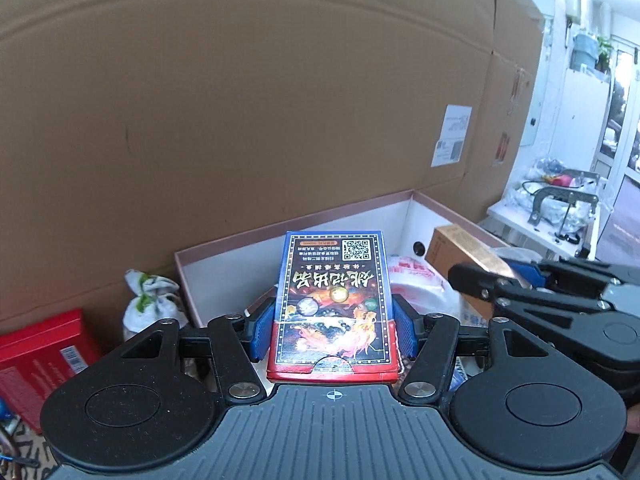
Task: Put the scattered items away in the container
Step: 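Open the right gripper over the pink box while the left gripper releases the card box, then move both tools back to the white cloth seed bag on the rug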
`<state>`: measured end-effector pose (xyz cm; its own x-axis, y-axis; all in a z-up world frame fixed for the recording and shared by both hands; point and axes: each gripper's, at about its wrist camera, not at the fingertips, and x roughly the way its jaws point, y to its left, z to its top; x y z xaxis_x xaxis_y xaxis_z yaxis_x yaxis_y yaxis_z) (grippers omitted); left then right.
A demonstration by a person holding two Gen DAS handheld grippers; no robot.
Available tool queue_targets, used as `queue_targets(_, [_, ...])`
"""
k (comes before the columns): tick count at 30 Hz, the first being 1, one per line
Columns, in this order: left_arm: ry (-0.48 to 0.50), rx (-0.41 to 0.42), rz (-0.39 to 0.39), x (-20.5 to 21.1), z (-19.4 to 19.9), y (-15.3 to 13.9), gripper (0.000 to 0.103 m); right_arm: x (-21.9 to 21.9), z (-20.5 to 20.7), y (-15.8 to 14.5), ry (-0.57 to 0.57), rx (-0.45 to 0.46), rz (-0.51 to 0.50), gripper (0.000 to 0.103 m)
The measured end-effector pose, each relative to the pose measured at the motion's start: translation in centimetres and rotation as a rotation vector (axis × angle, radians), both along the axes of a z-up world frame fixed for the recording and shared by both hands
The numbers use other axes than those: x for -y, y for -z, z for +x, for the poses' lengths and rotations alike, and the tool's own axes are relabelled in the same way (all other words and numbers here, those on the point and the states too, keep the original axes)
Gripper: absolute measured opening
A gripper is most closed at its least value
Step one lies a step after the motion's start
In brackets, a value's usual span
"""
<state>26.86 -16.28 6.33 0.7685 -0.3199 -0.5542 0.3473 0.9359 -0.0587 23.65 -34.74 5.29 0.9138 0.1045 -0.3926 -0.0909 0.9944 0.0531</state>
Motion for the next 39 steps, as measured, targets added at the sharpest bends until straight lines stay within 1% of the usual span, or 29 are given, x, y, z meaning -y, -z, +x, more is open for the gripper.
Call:
queue_targets(3, [-0.007,-0.012,-0.008,0.0,1.1,0.3,0.061,0.4,1.5,0.7,0.007,-0.017,-0.009,0.028])
queue_targets(5, [-0.020,-0.008,-0.008,-0.1,1.5,0.5,0.072,0.7,2.6,1.1,0.017,-0.012,-0.019,0.028])
queue_targets(6, [-0.032,0.001,-0.005,-0.1,1.6,0.6,0.084,0.7,2.9,1.2,0.025,-0.003,-0.033,0.040])
queue_targets(7, [-0.045,0.011,-0.002,-0.1,1.7,0.7,0.097,0.8,3.2,1.4,0.032,0.006,-0.046,0.064])
queue_targets(8, [-0.073,0.024,0.009,-0.3,1.6,0.9,0.103,0.8,2.9,1.6,0.046,0.017,-0.059,0.067])
queue_targets(10, [-0.071,0.035,0.006,-0.7,1.5,1.0,0.103,0.8,2.4,1.9,0.074,0.040,-0.086,0.065])
queue_targets(12, [-0.062,0.013,-0.017,-1.3,1.5,1.0,0.103,1.4,1.7,2.3,0.073,0.036,-0.065,0.066])
queue_targets(14, [-0.068,-0.006,-0.036,-1.6,1.6,1.0,0.103,1.6,1.3,2.3,0.081,0.031,-0.046,0.069])
queue_targets(16, [-0.072,-0.010,-0.040,-1.7,1.5,1.0,0.103,1.5,0.5,2.3,0.085,0.035,-0.049,0.077])
queue_targets(21, [-0.070,0.007,-0.029,-1.5,0.4,0.6,0.103,1.2,-1.1,1.6,0.101,0.057,-0.067,0.087])
queue_targets(24, [-0.063,0.019,-0.027,-1.5,-0.4,0.2,0.103,1.4,-1.2,1.3,0.122,0.069,-0.063,0.093])
queue_targets(26, [-0.063,0.024,-0.027,-1.8,-0.9,0.0,0.103,1.3,-1.7,1.0,0.129,0.076,-0.061,0.095])
queue_targets(28, [-0.064,0.024,-0.030,-2.2,-1.5,-0.2,0.103,1.2,-2.3,0.7,0.130,0.081,-0.059,0.099])
queue_targets(31, [-0.063,0.021,-0.040,-2.9,-2.3,-0.4,0.103,0.9,-3.3,0.2,0.142,0.096,-0.060,0.102])
queue_targets(35, [-0.077,0.017,-0.047,-4.2,-3.4,-0.4,0.103,0.5,-4.3,-0.1,0.164,0.102,-0.053,0.102])
queue_targets(39, [-0.103,0.014,-0.061,-5.9,-4.4,-0.5,0.103,0.0,-5.0,-0.3,0.160,0.088,-0.010,0.102])
